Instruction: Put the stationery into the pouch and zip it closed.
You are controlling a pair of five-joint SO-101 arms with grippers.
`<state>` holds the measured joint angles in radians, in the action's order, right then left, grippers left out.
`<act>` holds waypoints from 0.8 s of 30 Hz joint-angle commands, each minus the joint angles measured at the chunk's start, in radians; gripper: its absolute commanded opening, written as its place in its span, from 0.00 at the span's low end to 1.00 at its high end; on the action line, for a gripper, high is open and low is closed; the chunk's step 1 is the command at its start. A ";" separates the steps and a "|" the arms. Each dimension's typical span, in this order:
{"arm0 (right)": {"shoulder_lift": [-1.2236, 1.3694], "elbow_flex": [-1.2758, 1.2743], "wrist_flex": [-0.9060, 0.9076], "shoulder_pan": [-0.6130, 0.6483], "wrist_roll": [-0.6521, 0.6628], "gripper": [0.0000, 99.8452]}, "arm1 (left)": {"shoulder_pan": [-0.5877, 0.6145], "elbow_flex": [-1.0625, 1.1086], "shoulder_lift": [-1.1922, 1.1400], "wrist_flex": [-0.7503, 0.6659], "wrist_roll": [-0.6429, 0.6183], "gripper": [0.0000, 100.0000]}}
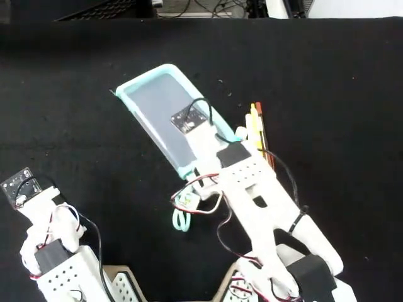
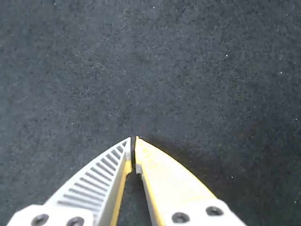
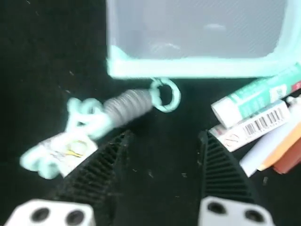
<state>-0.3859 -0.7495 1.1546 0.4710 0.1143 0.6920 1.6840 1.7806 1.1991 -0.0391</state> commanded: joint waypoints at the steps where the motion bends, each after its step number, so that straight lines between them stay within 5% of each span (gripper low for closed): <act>1: -0.022 0.070 -0.028 0.049 -0.130 0.23 | 0.008 0.016 0.002 -0.020 -0.003 0.03; 5: -0.021 0.038 -0.049 0.092 -0.161 0.23 | 0.008 0.016 0.002 -0.018 -0.003 0.03; 18: -0.031 -0.148 0.081 0.104 0.207 0.16 | 0.008 0.016 0.002 -0.018 -0.003 0.03; 24: -0.031 -0.047 0.135 0.104 0.207 0.12 | 0.008 0.016 0.002 -0.018 -0.003 0.03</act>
<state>-0.3859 -0.8753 1.2789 0.5708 0.3261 0.6920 1.6840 1.7806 1.1991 -0.0391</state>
